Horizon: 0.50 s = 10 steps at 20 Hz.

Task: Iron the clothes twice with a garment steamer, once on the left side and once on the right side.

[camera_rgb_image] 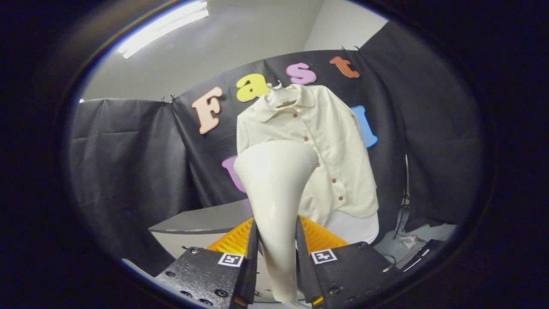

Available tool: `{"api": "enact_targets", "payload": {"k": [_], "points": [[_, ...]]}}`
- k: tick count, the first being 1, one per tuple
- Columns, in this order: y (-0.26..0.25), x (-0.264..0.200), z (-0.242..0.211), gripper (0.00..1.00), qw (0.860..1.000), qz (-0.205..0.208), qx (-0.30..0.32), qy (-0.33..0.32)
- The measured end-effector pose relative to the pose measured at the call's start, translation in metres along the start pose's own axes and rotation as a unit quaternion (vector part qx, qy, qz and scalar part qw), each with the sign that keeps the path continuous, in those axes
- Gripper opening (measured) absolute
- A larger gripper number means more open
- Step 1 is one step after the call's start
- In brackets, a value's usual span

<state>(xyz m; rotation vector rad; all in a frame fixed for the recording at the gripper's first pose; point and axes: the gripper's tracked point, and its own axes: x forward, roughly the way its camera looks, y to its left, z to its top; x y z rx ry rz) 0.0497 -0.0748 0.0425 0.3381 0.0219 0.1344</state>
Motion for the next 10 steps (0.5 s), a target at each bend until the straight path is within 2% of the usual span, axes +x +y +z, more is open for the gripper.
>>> {"api": "enact_targets", "payload": {"k": [5,10], "points": [[0.053,-0.013,0.016,0.43,1.000,0.014,-0.020,-0.008],[0.081,-0.037,0.026,0.43,1.000,0.003,-0.015,-0.027]]}}
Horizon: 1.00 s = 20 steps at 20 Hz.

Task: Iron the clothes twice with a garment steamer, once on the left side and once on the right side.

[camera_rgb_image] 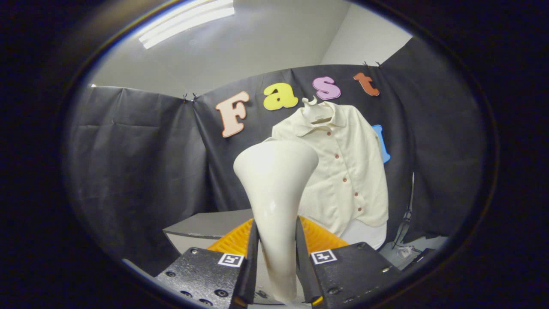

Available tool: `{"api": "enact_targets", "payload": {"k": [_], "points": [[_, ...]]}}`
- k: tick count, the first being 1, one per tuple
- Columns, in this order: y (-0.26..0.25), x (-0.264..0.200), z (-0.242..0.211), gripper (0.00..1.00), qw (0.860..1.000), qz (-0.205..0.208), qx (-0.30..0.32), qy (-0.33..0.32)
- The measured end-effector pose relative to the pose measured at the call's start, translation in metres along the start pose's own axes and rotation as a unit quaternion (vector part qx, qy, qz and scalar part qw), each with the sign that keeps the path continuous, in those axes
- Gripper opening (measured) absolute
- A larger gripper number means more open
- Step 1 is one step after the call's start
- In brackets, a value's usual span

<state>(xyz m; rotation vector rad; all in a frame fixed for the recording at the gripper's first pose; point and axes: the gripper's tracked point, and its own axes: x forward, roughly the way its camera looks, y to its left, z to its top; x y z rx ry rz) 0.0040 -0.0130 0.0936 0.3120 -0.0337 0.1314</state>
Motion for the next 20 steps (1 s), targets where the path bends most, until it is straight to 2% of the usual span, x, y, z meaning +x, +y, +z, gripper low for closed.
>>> {"api": "enact_targets", "payload": {"k": [6,12,20], "points": [[0.014,-0.032,-0.010,0.43,0.999,-0.001,-0.045,-0.022],[0.012,-0.063,-0.015,0.43,0.997,-0.041,-0.034,-0.056],[0.035,-0.079,-0.043,0.43,0.995,-0.060,-0.045,-0.060]]}}
